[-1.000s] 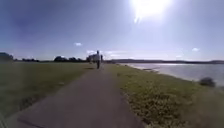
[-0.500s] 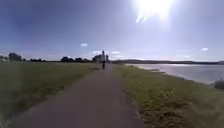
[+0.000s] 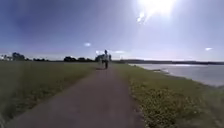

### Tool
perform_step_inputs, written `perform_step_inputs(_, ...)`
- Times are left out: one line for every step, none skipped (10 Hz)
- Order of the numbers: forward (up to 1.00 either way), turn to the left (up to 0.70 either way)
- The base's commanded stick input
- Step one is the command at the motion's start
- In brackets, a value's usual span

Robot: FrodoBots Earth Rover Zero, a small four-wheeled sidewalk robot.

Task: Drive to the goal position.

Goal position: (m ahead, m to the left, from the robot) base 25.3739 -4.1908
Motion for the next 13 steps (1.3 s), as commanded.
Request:
perform_step_inputs(0.50, -0.23)
perform_step_inputs(0.50, -0.05)
perform_step_inputs(0.50, 0.00)
perform_step_inputs(0.50, 0.00)
perform_step_inputs(0.50, 0.00)
perform_step_inputs(0.50, 0.00)
perform_step_inputs(0.50, 0.00)
perform_step_inputs(0.50, 0.00)
perform_step_inputs(0.50, 0.00)
perform_step_inputs(0.50, 0.00)
perform_step_inputs(0.50, 0.00)
perform_step_inputs(0.50, 0.00)
perform_step_inputs(0.50, 0.00)
